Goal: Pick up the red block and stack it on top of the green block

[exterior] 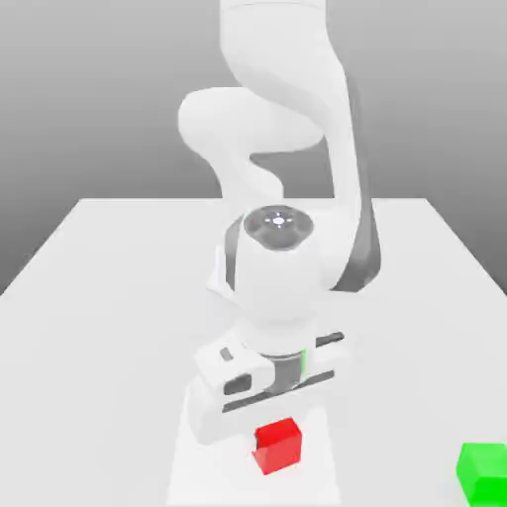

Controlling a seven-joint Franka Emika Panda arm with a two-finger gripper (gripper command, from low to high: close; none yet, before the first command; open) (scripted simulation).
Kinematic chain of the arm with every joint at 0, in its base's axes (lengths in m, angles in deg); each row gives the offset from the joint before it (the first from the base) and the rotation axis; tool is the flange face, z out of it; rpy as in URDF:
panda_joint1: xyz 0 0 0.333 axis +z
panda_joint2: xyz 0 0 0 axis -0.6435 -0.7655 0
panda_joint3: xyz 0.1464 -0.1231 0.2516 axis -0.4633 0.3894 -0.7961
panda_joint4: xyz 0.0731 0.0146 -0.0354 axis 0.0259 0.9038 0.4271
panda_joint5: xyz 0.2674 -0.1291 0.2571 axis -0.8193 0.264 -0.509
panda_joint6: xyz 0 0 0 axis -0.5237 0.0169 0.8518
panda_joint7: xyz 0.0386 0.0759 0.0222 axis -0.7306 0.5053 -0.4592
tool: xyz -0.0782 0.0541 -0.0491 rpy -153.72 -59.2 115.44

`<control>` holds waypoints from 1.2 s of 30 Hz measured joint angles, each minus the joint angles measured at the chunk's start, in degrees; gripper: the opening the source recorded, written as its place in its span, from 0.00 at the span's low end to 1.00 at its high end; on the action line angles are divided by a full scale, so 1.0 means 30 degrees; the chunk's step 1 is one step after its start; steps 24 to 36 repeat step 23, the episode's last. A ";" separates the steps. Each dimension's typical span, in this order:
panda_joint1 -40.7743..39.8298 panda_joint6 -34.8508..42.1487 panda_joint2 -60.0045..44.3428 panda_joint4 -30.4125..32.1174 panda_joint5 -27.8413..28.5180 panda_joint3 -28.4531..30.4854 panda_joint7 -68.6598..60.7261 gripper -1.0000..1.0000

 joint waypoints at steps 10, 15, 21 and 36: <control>0.1979 0.4798 0.1913 -0.2865 0.1509 -0.1957 -0.0999 0.00; 0.4044 0.6796 0.0418 -0.6270 0.2373 -0.4089 -0.2514 0.00; 0.4882 0.4769 -0.2435 -0.7044 0.3389 -0.3881 -0.2192 1.00; 0.4882 0.4769 -0.2435 -0.7044 0.3389 -0.3881 -0.2192 1.00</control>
